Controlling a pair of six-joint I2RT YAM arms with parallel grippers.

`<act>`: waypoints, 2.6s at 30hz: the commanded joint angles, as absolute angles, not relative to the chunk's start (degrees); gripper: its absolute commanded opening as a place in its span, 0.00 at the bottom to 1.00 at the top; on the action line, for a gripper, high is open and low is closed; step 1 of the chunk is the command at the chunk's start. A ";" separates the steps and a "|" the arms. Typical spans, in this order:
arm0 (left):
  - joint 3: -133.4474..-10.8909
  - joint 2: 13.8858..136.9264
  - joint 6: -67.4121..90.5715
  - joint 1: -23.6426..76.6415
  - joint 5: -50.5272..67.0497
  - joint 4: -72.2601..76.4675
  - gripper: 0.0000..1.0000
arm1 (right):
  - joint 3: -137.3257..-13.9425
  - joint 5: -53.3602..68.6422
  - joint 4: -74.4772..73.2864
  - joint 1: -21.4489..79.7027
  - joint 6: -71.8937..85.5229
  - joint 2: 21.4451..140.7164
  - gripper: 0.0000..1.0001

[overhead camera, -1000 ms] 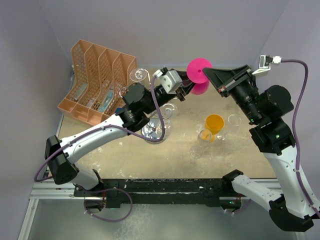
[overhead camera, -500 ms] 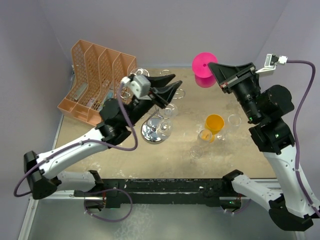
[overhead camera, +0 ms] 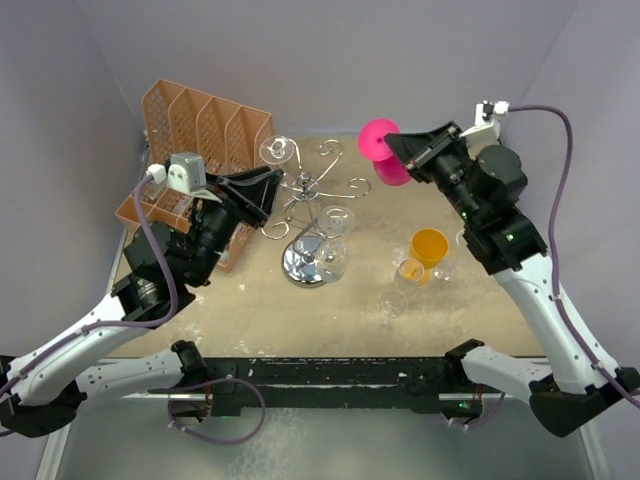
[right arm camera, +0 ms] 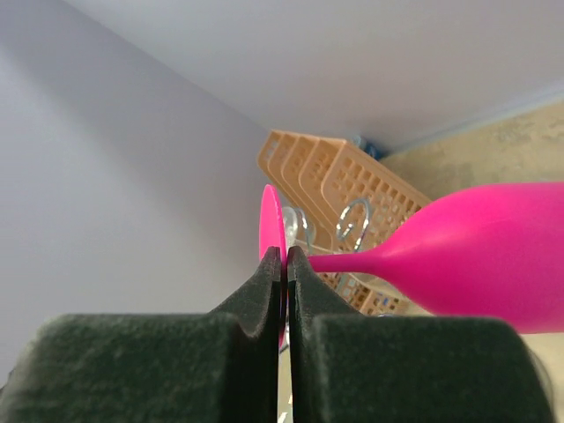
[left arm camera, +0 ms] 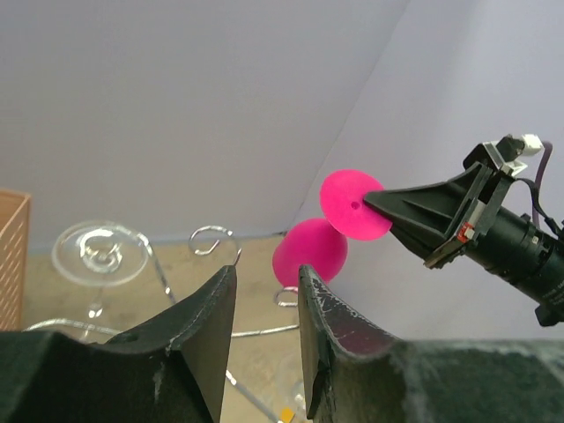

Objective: Place the wine glass upside down on the wine glass rack

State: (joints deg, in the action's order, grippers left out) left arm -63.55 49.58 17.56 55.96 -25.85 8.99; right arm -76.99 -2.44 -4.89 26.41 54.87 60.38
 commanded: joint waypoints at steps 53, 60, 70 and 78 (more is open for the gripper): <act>-62.62 41.77 25.59 56.12 -30.00 -3.42 0.32 | -68.35 5.58 -7.27 27.33 60.90 58.70 0.00; -63.62 42.57 27.47 56.14 -32.09 -5.11 0.32 | -68.61 2.07 -5.50 27.33 60.58 59.26 0.00; -64.96 42.85 27.69 56.16 -33.10 -7.18 0.32 | -70.42 2.77 -3.37 27.33 58.29 63.17 0.13; -65.39 42.12 27.64 56.14 -34.92 -8.22 0.33 | -72.72 4.10 -4.25 27.33 56.14 64.72 0.34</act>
State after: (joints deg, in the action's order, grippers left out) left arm -62.59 42.85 27.46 55.96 -33.47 -8.58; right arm -68.64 3.75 -6.83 27.27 58.83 65.14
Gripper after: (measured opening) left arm 0.328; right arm 0.292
